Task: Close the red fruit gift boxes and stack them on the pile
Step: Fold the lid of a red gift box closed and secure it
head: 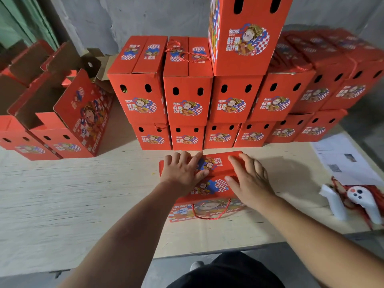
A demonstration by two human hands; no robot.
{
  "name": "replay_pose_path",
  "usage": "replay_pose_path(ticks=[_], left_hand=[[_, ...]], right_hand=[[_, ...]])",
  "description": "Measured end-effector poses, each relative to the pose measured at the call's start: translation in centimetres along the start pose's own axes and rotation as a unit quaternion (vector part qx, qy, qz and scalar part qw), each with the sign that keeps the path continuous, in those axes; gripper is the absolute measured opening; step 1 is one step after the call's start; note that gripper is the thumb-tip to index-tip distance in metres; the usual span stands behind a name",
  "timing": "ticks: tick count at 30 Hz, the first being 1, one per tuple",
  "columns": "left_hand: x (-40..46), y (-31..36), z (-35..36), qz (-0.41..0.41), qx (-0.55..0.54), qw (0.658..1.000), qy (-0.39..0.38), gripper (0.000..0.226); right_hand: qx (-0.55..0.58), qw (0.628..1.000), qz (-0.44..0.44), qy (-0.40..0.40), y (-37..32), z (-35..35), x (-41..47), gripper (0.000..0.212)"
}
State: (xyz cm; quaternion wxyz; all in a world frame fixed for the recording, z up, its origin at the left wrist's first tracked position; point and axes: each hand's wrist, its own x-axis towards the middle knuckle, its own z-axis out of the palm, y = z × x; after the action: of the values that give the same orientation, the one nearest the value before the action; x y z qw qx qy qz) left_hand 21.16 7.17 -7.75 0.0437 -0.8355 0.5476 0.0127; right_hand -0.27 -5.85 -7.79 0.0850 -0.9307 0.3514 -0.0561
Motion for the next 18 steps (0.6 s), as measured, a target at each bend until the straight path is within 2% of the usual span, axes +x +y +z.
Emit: replay_pose_path(ticks=[2,6,9,11,13,15,16,18], left_hand=[[0.1,0.1,0.0,0.000,0.009,1.000,-0.008,0.090],[0.5,0.0,-0.4,0.007,0.012,0.999,-0.041,0.097],[0.8,0.2,-0.3,0.010,0.019,0.998,-0.063,0.092],[1.1,0.1,-0.4,0.008,0.007,0.997,-0.081,0.090],[1.3,0.0,-0.5,0.012,-0.007,0.996,-0.086,0.089],[1.1,-0.2,-0.3,0.017,-0.008,0.998,-0.063,0.090],[1.0,-0.3,-0.3,0.018,-0.008,0.998,-0.055,0.090],[1.1,-0.5,-0.3,0.021,-0.005,0.998,-0.060,0.091]], right_hand=[[-0.011,0.999,-0.016,-0.032,0.4,-0.9,1.7,0.068],[-0.006,0.980,-0.014,-0.200,1.3,-1.4,3.3,0.073],[-0.046,0.968,-0.010,-0.245,1.1,-1.3,3.8,0.084],[-0.061,0.973,0.003,-0.225,0.2,-1.4,3.6,0.088],[-0.053,0.994,-0.005,-0.095,-1.0,-1.3,1.9,0.083],[-0.014,0.998,-0.061,0.020,-2.3,-0.7,-0.6,0.061],[-0.001,0.995,-0.090,0.031,-2.9,-0.2,-1.7,0.055],[0.029,0.995,-0.089,-0.013,-3.4,0.4,-2.9,0.065]])
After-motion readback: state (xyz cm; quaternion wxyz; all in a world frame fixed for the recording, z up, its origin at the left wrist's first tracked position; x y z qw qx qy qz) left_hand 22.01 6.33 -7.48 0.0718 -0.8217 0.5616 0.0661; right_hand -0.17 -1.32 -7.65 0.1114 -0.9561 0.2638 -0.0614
